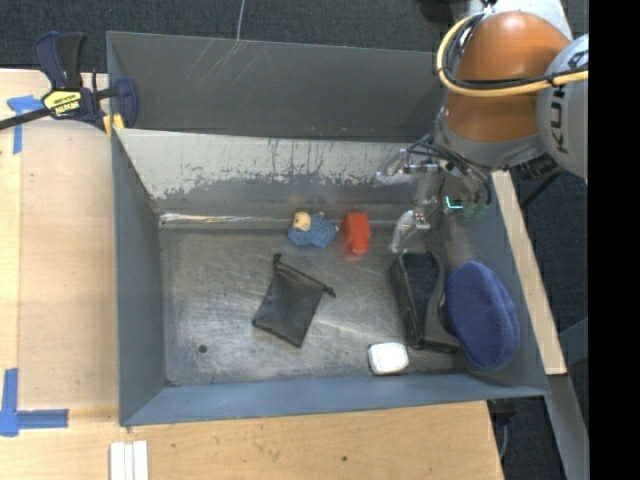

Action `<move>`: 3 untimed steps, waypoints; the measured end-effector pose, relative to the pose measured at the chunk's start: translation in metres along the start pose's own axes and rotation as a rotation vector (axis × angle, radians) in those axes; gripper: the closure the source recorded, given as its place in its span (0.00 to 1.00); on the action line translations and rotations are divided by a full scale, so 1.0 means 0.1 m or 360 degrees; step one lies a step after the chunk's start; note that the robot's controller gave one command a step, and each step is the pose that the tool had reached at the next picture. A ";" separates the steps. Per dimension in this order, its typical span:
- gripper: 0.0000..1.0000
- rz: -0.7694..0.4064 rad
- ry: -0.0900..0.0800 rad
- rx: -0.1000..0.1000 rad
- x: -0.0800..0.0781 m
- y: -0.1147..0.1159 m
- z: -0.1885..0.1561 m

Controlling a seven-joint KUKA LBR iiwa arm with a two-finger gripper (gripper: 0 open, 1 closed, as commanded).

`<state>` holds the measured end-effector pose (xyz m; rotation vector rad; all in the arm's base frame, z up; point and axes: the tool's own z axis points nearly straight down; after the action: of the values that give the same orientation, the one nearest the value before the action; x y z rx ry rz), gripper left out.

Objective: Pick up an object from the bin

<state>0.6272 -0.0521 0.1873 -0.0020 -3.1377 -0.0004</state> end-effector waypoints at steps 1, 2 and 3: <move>0.00 0.0040 -0.0019 -0.0003 0.20 -0.31 1.14; 0.00 -0.0046 -0.0020 -0.0034 0.32 -0.52 0.97; 0.00 -0.0039 -0.0011 -0.0035 0.35 -0.52 0.99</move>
Offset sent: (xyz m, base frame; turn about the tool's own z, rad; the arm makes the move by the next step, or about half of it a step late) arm -0.0225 -0.0309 -0.1145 0.0200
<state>0.5914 -0.1042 0.0888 0.0361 -3.1443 -0.0355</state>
